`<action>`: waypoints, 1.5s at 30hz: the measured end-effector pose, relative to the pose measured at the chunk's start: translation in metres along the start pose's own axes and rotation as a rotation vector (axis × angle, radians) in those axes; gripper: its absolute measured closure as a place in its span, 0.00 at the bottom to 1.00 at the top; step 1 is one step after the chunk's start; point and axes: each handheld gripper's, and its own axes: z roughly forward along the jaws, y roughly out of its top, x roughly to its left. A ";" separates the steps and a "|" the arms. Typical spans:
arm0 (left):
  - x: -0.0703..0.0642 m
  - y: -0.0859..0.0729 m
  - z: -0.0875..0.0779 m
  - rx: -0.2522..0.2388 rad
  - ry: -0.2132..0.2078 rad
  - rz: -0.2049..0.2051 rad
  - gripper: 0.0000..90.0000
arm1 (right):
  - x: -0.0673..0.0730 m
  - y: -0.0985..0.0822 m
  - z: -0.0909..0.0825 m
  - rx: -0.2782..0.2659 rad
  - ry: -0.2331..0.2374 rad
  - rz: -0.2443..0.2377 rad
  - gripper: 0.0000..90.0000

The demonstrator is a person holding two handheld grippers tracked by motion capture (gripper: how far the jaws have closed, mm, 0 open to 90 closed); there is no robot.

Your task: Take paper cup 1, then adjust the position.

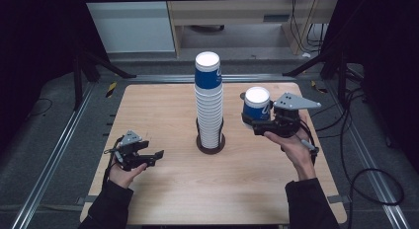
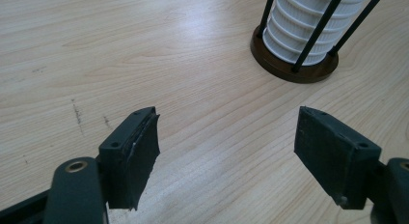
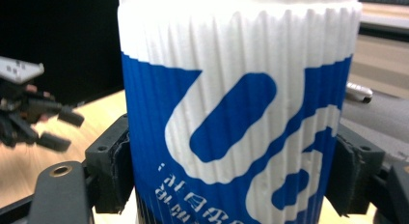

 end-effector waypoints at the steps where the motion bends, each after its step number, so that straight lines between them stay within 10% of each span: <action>1: 0.000 0.001 0.000 -0.001 -0.004 0.000 0.26 | 0.000 -0.004 0.001 0.008 0.005 -0.004 0.23; 22: -0.017 0.010 -0.005 -0.005 -0.090 0.052 0.26 | 0.023 -0.059 0.016 0.192 0.162 -0.106 0.23; 45: -0.053 0.026 -0.013 -0.015 -0.243 0.163 0.25 | 0.069 -0.079 0.058 0.351 0.321 -0.265 0.23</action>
